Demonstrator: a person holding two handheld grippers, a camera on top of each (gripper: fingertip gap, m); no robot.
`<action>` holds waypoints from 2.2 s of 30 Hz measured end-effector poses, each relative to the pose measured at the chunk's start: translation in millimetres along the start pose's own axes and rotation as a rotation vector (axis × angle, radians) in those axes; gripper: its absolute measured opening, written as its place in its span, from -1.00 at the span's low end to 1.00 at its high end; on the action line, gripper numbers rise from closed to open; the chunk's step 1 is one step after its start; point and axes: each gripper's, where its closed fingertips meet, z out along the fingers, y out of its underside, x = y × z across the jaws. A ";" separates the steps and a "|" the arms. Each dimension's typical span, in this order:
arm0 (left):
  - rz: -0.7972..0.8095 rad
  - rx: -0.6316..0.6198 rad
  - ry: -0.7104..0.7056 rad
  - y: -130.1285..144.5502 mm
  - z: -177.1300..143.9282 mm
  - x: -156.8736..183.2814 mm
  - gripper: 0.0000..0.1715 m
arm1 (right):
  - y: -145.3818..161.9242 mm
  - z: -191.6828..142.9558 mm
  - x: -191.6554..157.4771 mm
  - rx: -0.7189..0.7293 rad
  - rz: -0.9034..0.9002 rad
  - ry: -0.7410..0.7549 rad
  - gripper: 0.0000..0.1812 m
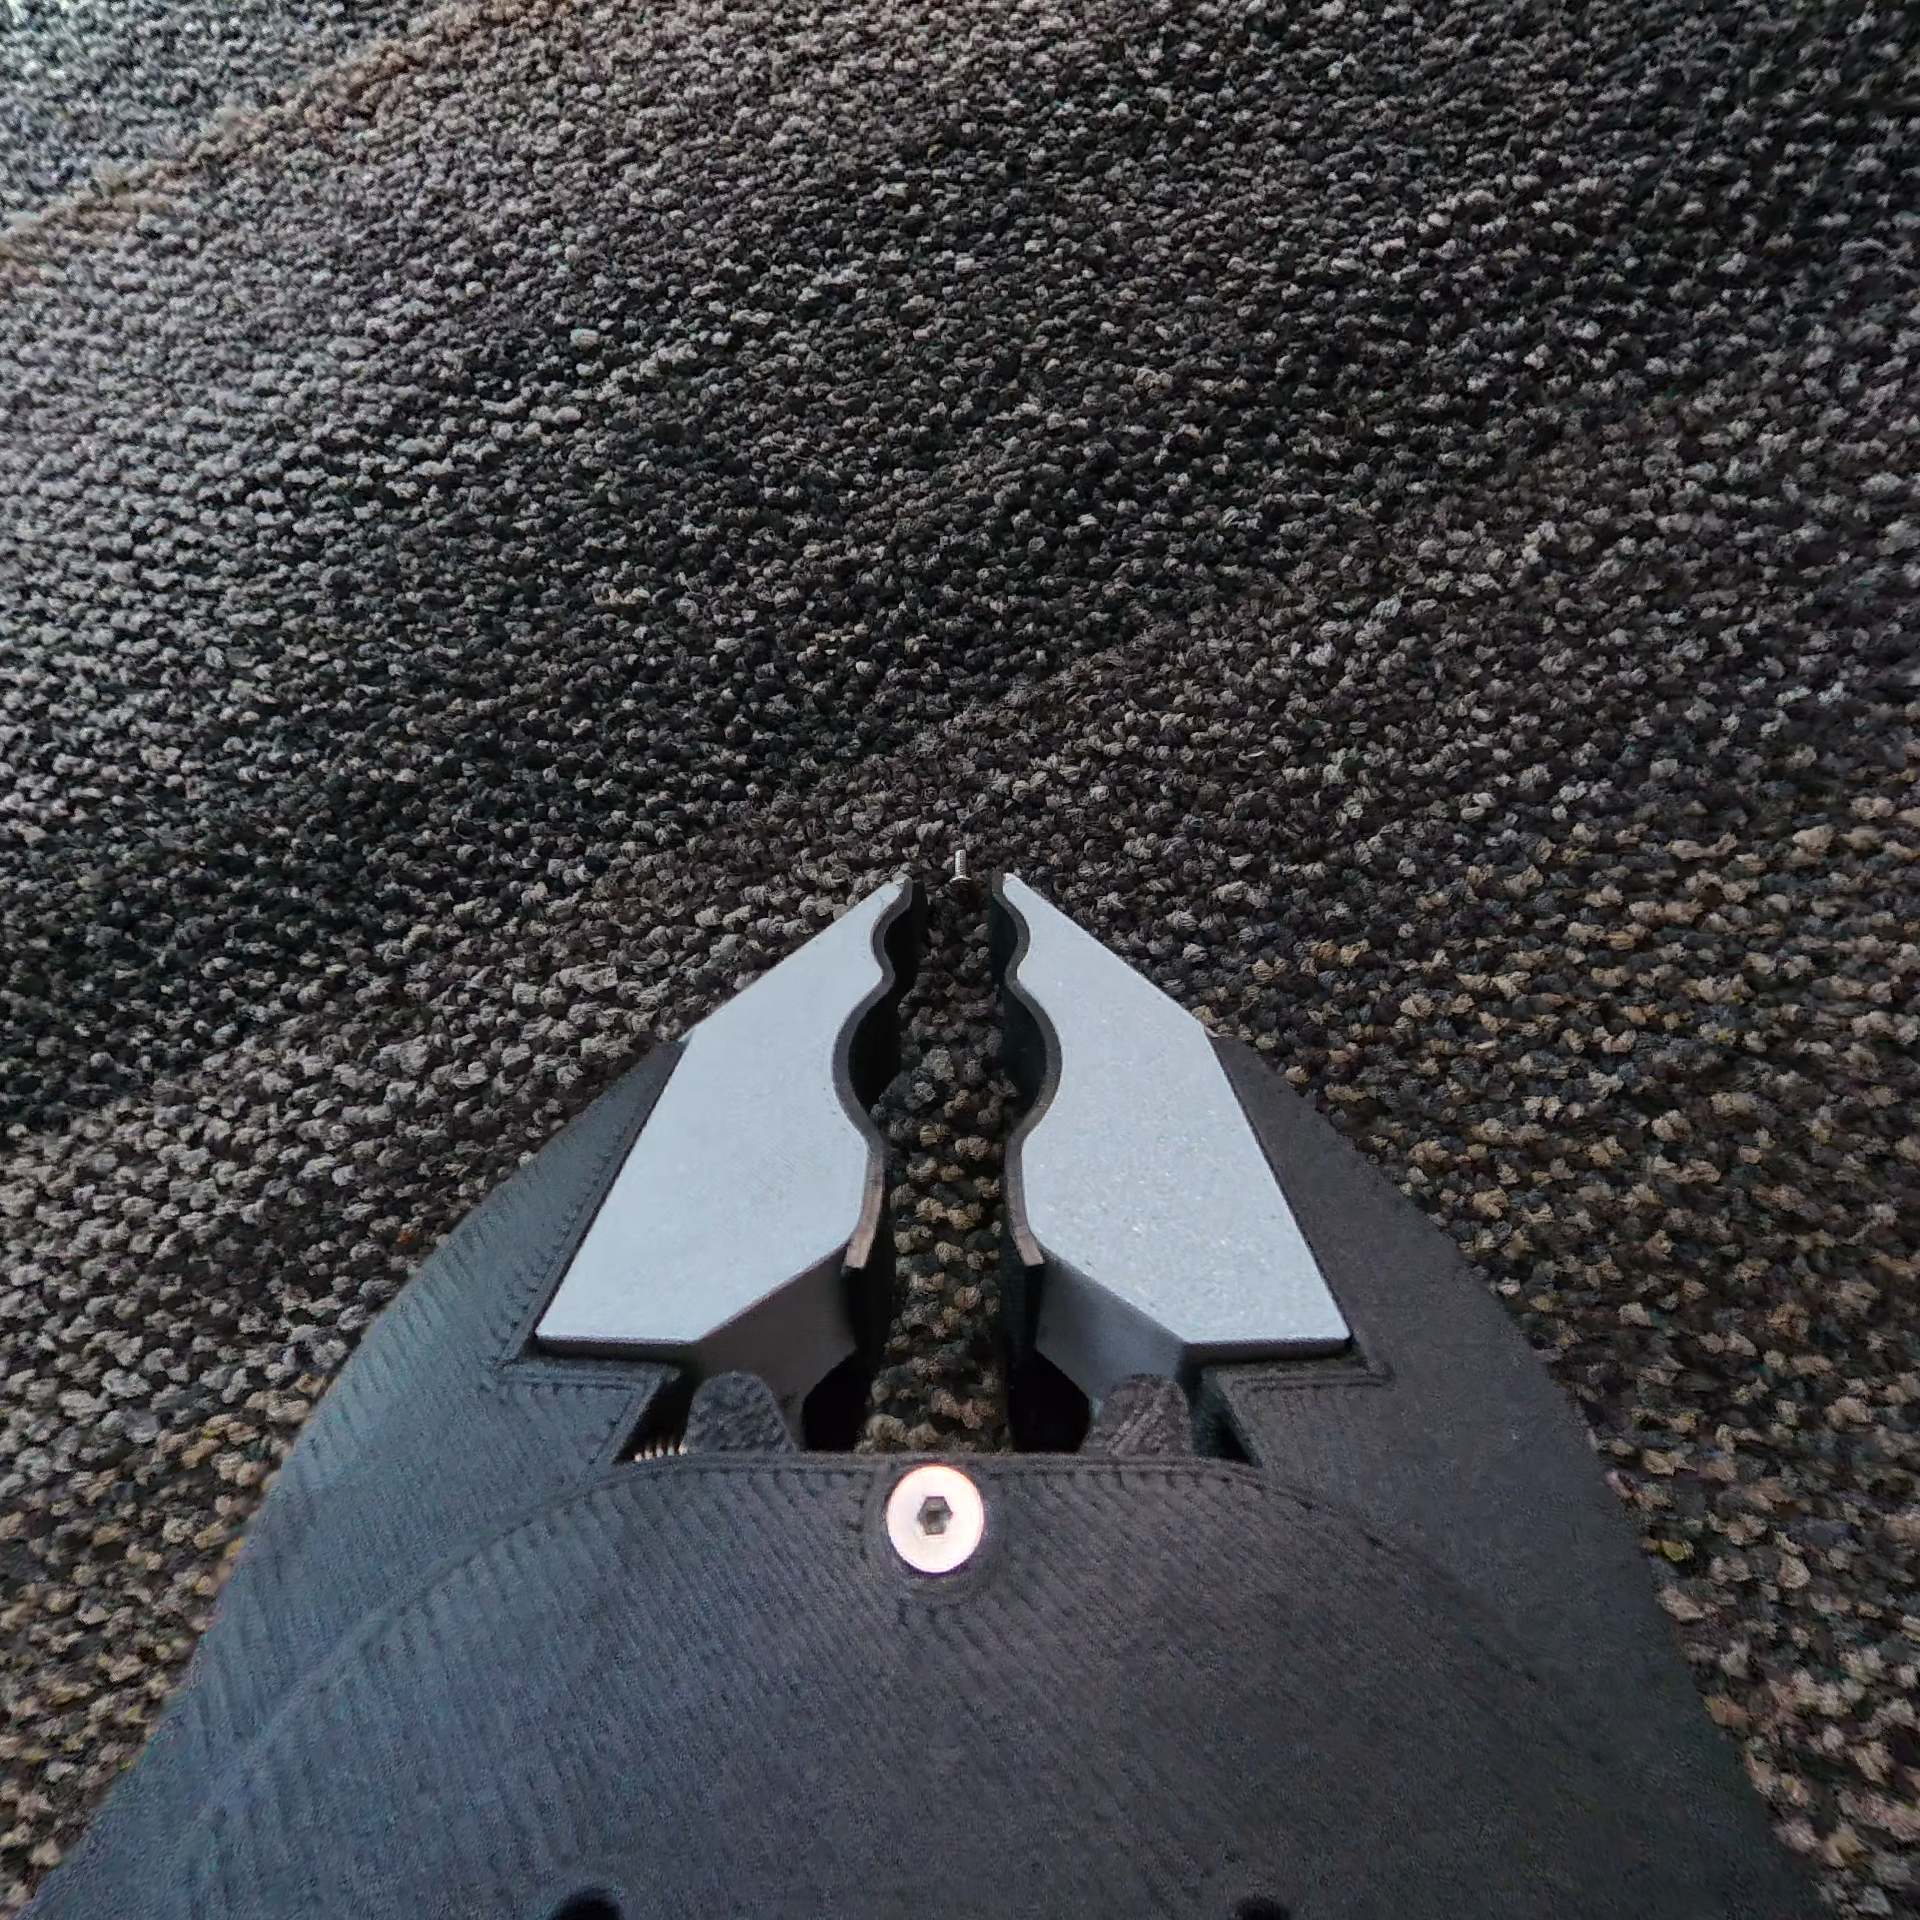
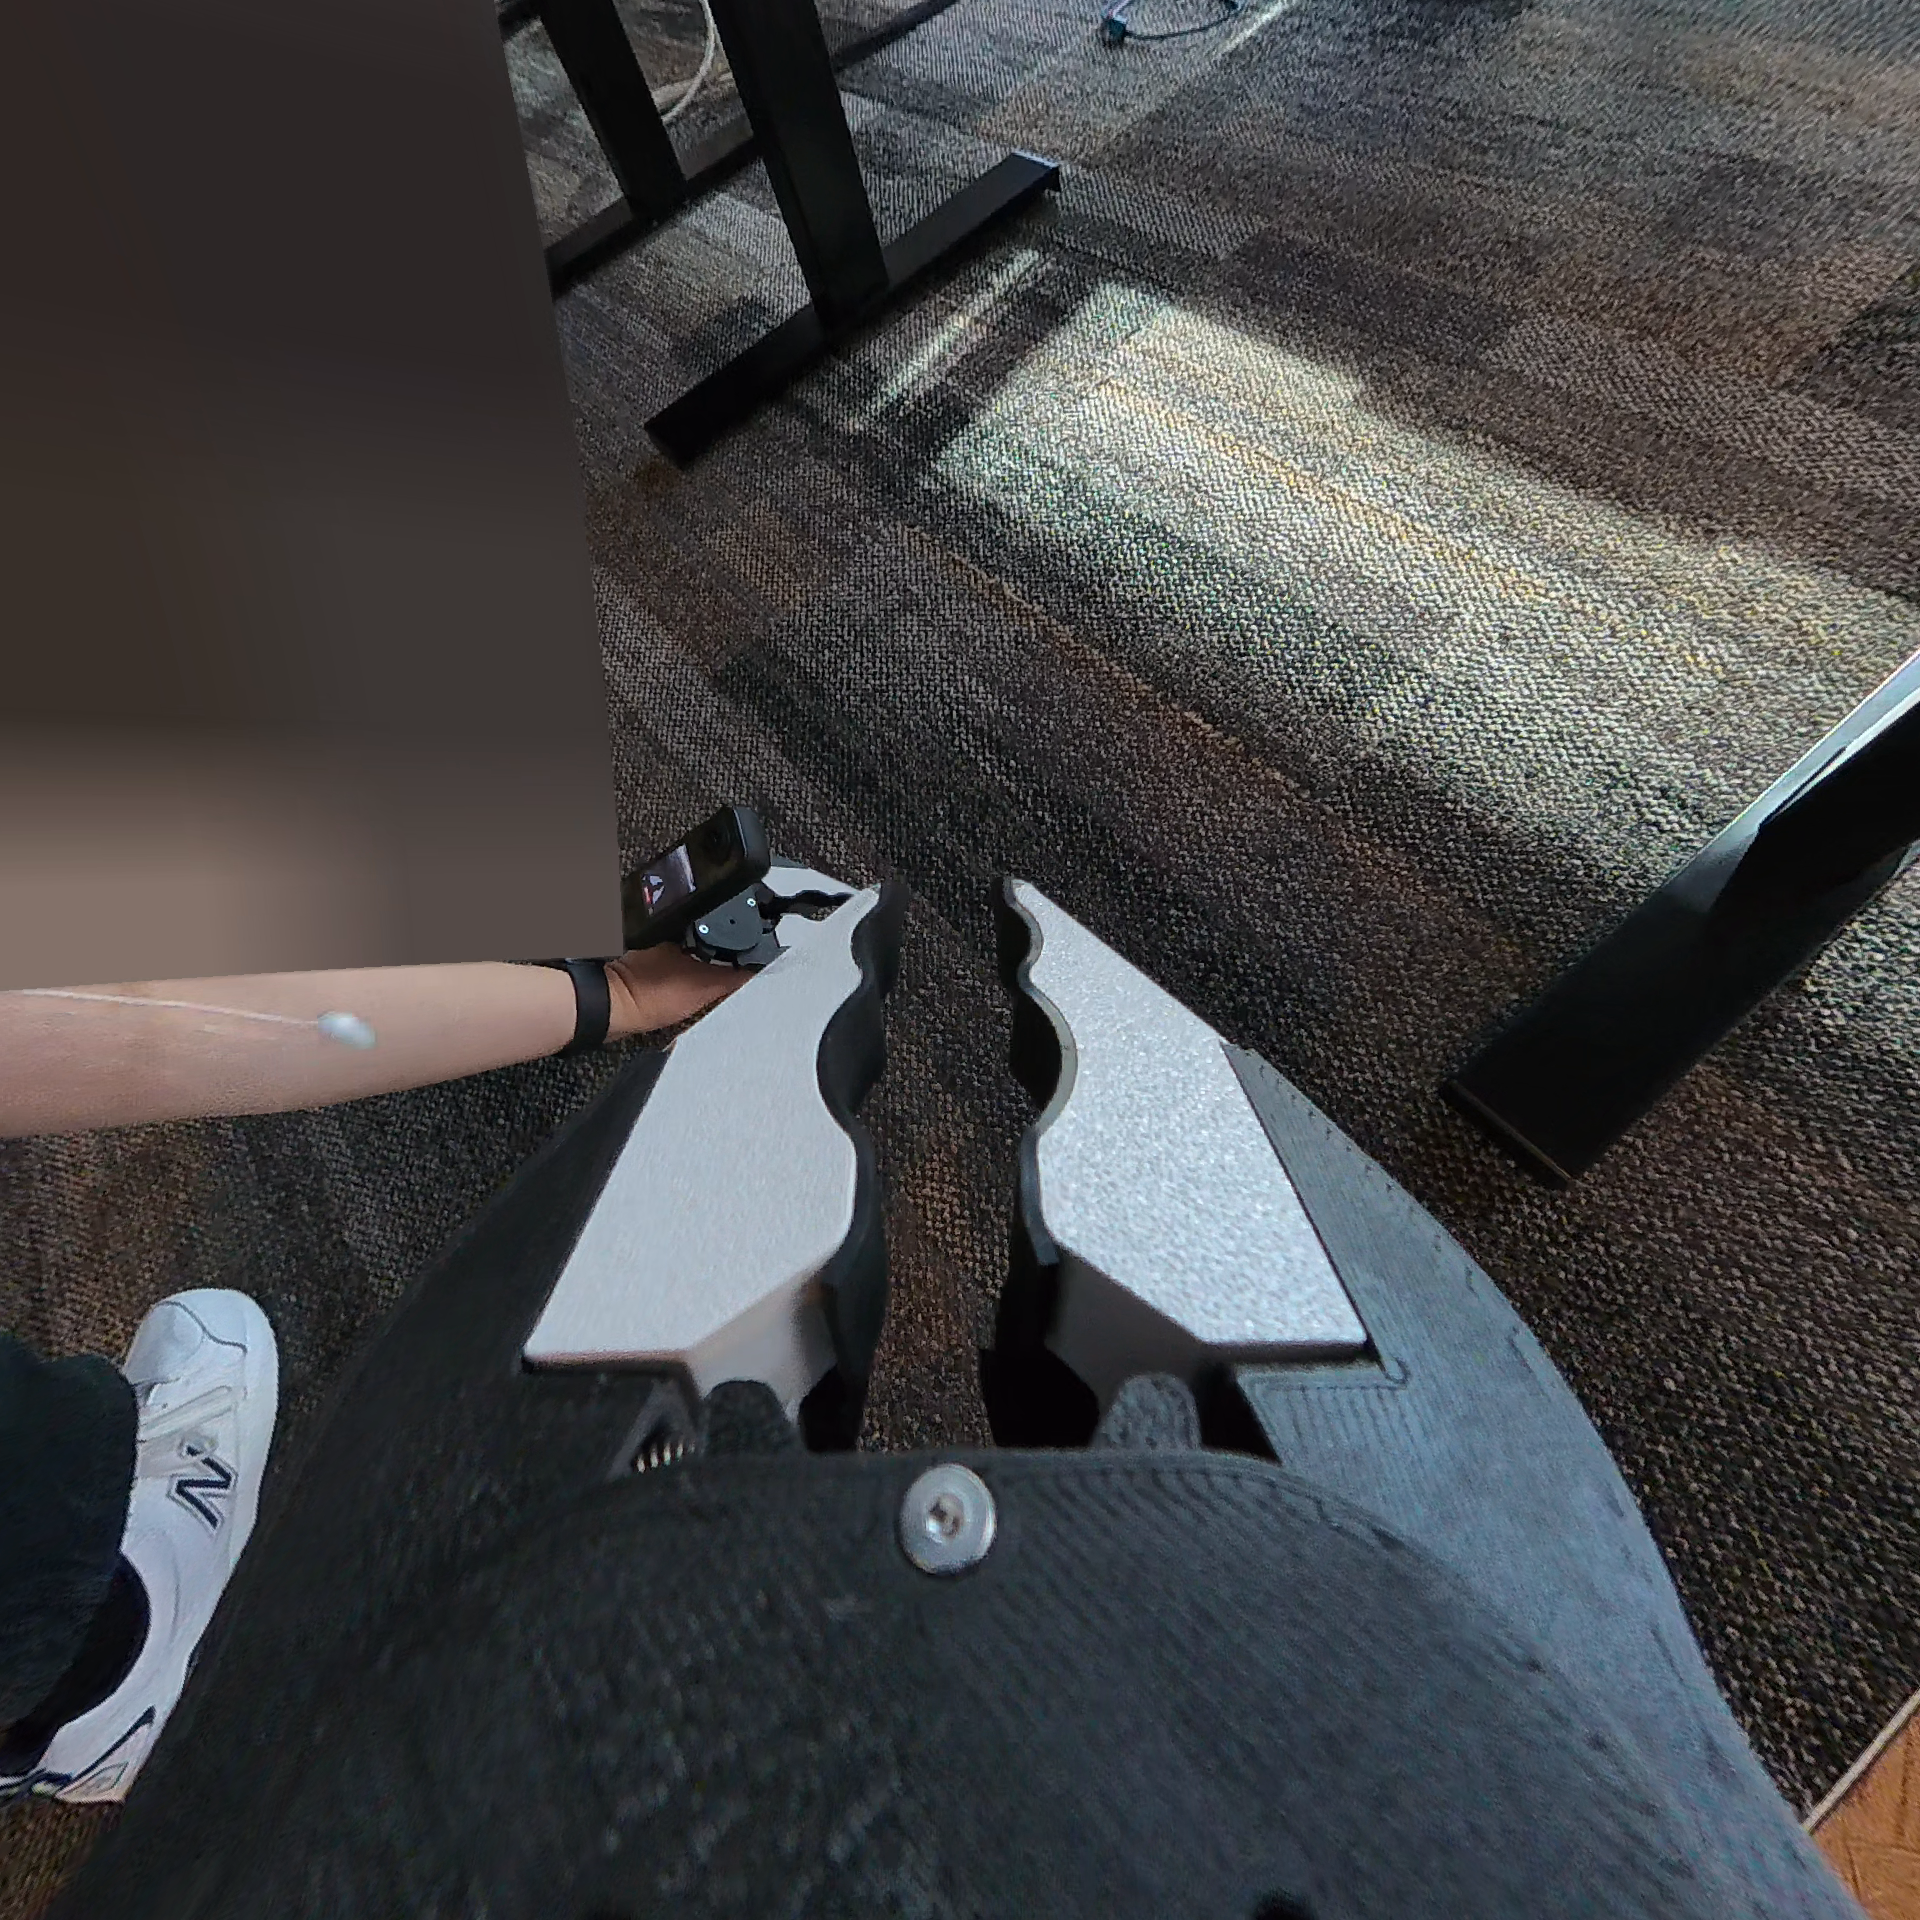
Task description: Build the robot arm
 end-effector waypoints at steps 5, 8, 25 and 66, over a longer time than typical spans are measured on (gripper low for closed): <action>0.002 -0.003 0.011 0.0 -0.2 1.3 -0.89 | 3.3 4.4 0.3 -0.015 0.011 -0.015 -0.81; 0.005 -0.006 -0.005 -1.1 0.0 -2.6 -1.00 | 5.2 7.8 -1.1 -0.029 0.013 -0.027 -0.81; 0.178 0.009 0.128 -4.7 3.6 -1.0 -0.80 | 21.8 12.3 -8.9 -0.082 0.018 -0.070 -0.85; 0.444 0.216 0.121 -175.3 -200.7 -86.5 -0.97 | -137.0 17.6 -94.1 0.191 -0.269 -0.102 -0.86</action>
